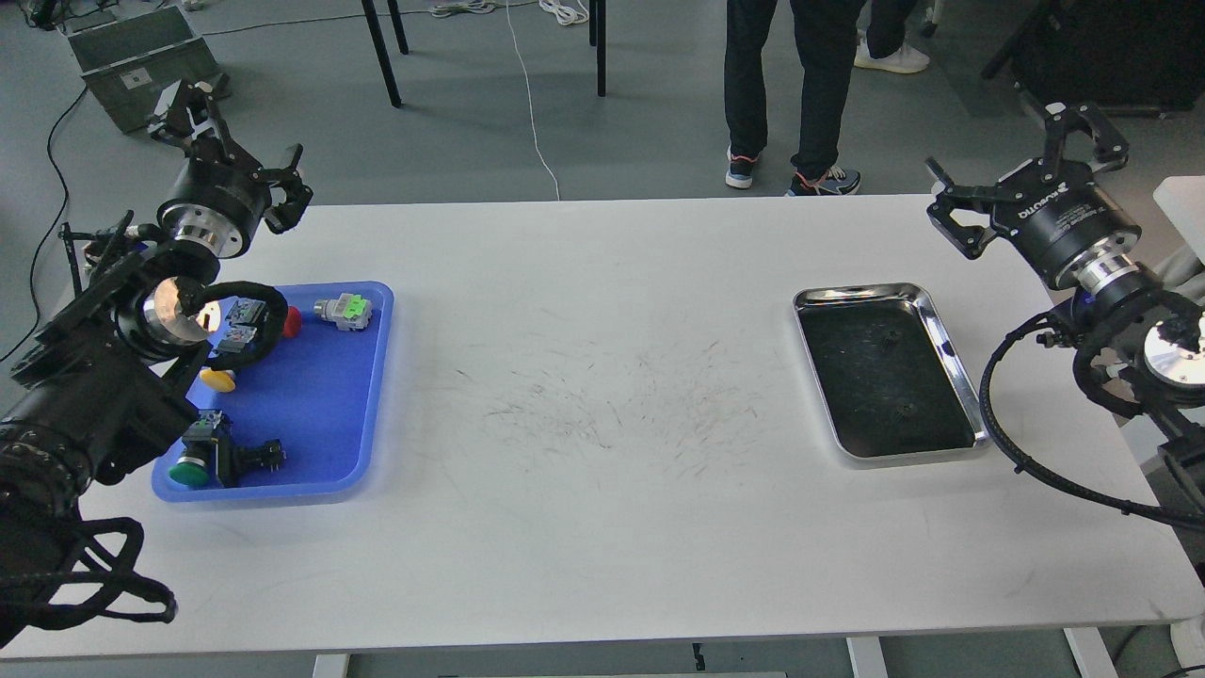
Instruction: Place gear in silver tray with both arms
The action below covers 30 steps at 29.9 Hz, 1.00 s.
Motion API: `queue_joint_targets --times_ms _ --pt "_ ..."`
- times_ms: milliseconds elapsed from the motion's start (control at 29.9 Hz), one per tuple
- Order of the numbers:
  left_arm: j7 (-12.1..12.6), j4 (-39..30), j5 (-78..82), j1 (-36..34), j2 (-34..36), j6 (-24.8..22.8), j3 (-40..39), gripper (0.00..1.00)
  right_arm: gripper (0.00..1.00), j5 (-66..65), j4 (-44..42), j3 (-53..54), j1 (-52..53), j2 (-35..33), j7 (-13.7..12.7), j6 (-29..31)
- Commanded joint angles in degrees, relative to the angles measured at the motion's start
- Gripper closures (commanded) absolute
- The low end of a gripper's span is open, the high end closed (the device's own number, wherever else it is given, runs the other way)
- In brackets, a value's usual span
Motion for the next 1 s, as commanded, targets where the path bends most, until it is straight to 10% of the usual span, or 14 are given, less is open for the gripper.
queue_joint_targets --times_ms 0,167,970 --pt "-0.52 0.12 -1.23 0.24 -2.01 -0.21 -0.57 0.02 0.01 0.04 0.39 0.65 -1.43 0.65 3.07 -0.16" --pt "-0.79 0.12 -3.35 0.24 -2.72 -0.03 -0.57 0.02 0.01 0.12 0.30 0.83 -2.31 0.65 6.68 -0.16" --pt "-0.79 -0.31 -3.35 0.60 -2.54 0.14 0.22 0.02 0.01 0.04 -3.04 0.65 -1.43 2.06 6.85 -0.60"
